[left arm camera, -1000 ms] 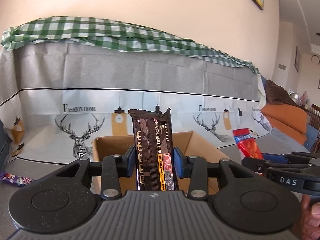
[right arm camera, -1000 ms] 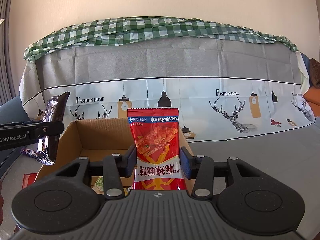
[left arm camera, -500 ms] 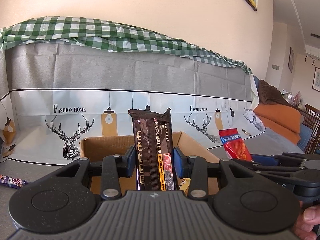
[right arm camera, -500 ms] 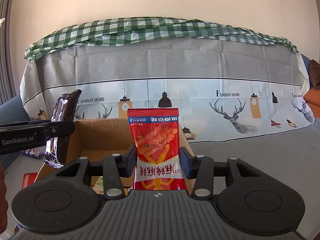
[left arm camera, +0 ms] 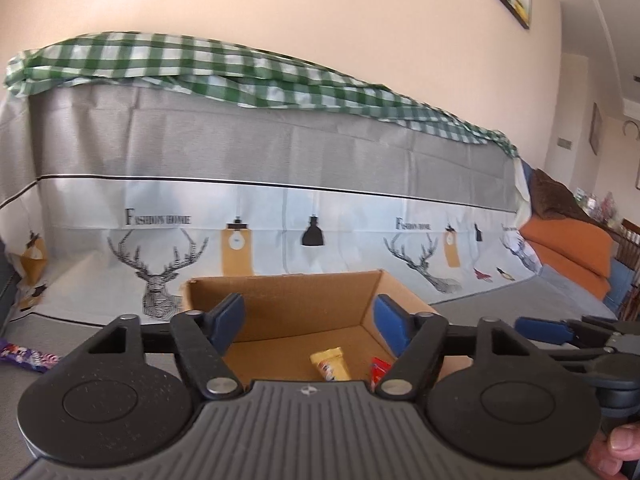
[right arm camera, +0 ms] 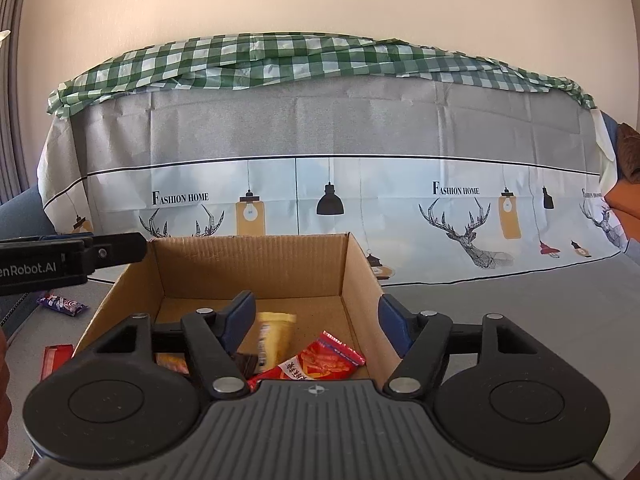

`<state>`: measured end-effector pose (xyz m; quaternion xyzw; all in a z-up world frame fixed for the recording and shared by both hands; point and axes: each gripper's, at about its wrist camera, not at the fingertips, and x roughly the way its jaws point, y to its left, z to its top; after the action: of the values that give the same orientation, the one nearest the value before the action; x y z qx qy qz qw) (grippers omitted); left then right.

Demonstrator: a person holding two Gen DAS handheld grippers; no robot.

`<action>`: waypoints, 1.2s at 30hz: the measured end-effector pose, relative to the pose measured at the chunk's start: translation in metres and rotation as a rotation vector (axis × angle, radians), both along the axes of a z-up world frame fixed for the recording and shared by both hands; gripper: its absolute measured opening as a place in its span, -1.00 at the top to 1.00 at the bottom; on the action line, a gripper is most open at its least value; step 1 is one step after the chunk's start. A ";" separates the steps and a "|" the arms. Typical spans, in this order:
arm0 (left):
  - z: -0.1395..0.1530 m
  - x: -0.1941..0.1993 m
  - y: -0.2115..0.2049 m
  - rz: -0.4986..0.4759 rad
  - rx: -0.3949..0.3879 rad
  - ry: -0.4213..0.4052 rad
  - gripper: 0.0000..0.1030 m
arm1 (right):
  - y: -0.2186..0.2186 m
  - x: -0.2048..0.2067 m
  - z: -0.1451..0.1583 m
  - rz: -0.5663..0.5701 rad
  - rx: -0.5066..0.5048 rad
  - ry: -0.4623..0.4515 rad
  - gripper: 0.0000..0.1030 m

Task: Organize snacks
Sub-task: 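Open the right tool to drop the strip bag while the left tool releases the chocolate bar, then move both open tools back to the remaining snacks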

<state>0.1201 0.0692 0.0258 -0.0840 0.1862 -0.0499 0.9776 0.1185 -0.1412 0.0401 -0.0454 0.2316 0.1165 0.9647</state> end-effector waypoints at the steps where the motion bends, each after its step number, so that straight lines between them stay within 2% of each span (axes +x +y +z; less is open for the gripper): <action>1: 0.000 -0.001 0.003 0.012 -0.001 -0.001 -0.62 | 0.001 0.000 0.000 0.001 -0.001 0.001 -0.39; 9: -0.001 -0.021 0.029 0.121 0.042 -0.039 -0.68 | 0.015 -0.005 -0.001 0.006 -0.003 0.003 -0.39; 14: -0.001 -0.041 0.045 0.179 0.095 -0.011 -0.69 | 0.026 -0.013 0.001 -0.005 -0.011 -0.026 -0.38; 16: 0.000 -0.048 0.052 0.197 0.113 0.013 -0.76 | 0.030 -0.017 0.001 -0.008 -0.006 -0.029 -0.37; 19: 0.005 -0.056 0.070 0.219 0.100 0.065 -0.81 | 0.035 -0.022 0.002 -0.001 0.018 -0.030 -0.33; 21: 0.010 -0.060 0.080 0.214 0.119 0.091 -0.81 | 0.040 -0.024 0.002 0.011 0.033 -0.023 -0.31; 24: 0.016 -0.063 0.092 0.152 0.192 0.113 -0.83 | 0.050 -0.029 0.002 0.038 0.051 -0.019 -0.21; 27: 0.009 -0.068 0.108 0.145 0.228 0.129 -0.83 | 0.062 -0.034 0.003 0.070 0.067 -0.013 -0.02; 28: 0.000 -0.072 0.115 0.163 0.228 0.131 -0.80 | 0.066 -0.035 0.003 0.084 0.074 -0.009 0.07; 29: -0.012 -0.076 0.122 0.182 0.219 0.153 -0.68 | 0.071 -0.036 0.002 0.099 0.079 -0.005 0.11; 30: -0.020 -0.070 0.130 0.193 0.216 0.242 -0.24 | 0.076 -0.037 0.002 0.116 0.083 -0.002 0.19; 31: -0.022 -0.068 0.138 0.233 0.202 0.267 -0.05 | 0.082 -0.038 0.002 0.134 0.086 0.002 0.26; 34: -0.021 -0.070 0.160 0.288 0.137 0.267 -0.01 | 0.100 -0.044 0.001 0.196 0.095 0.011 0.38; 36: -0.021 -0.069 0.169 0.309 0.110 0.284 -0.01 | 0.114 -0.049 -0.001 0.243 0.093 0.014 0.39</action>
<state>0.0507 0.2381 0.0044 -0.0645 0.3091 0.1232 0.9408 0.0698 -0.0269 0.0396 -0.0277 0.2254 0.2432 0.9430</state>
